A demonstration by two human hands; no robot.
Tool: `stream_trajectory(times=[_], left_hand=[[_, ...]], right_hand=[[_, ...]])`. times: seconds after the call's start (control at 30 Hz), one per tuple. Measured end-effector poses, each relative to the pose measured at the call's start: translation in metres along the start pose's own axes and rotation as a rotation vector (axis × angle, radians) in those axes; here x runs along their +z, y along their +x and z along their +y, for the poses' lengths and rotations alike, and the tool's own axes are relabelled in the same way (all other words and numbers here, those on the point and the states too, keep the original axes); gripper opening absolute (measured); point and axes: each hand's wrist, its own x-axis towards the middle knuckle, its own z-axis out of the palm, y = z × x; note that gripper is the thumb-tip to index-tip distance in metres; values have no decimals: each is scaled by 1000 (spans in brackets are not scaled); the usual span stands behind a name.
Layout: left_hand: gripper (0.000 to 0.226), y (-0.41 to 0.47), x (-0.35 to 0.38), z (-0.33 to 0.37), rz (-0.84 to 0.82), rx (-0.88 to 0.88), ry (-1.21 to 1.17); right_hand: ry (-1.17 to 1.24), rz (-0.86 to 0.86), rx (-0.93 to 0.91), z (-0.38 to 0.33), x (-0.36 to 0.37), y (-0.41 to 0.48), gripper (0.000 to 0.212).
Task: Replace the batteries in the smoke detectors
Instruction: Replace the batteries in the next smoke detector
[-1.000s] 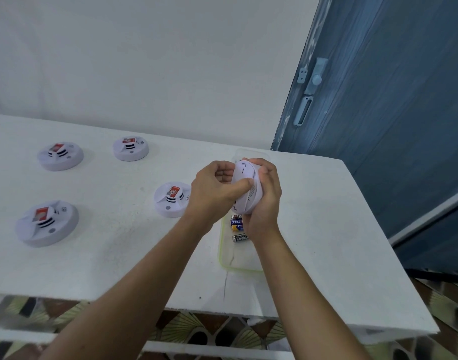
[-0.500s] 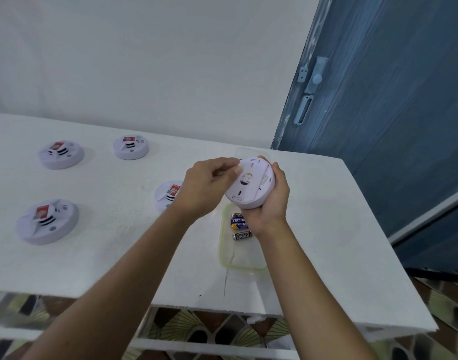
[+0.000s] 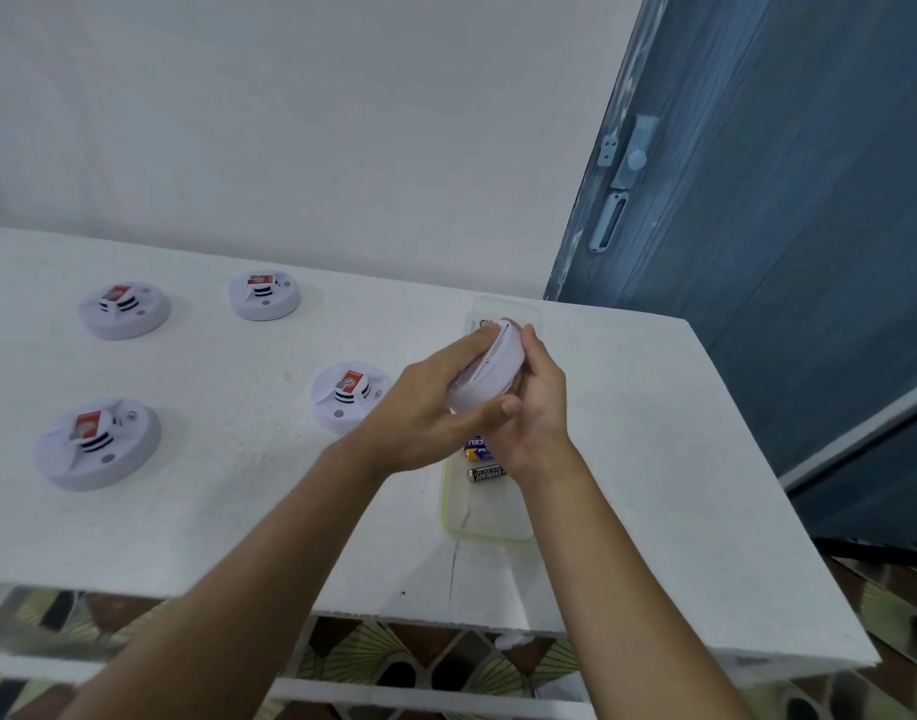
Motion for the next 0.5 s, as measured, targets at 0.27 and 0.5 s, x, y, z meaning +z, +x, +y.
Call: stream_trajectory(times=[0.27, 0.5], left_hand=[[55, 3, 1, -17, 40, -6, -97], [33, 2, -13, -20, 313, -249, -657]], right_hand=[[-86, -38, 33, 3, -5, -1, 42], [-476, -11, 21, -1, -17, 0, 20]])
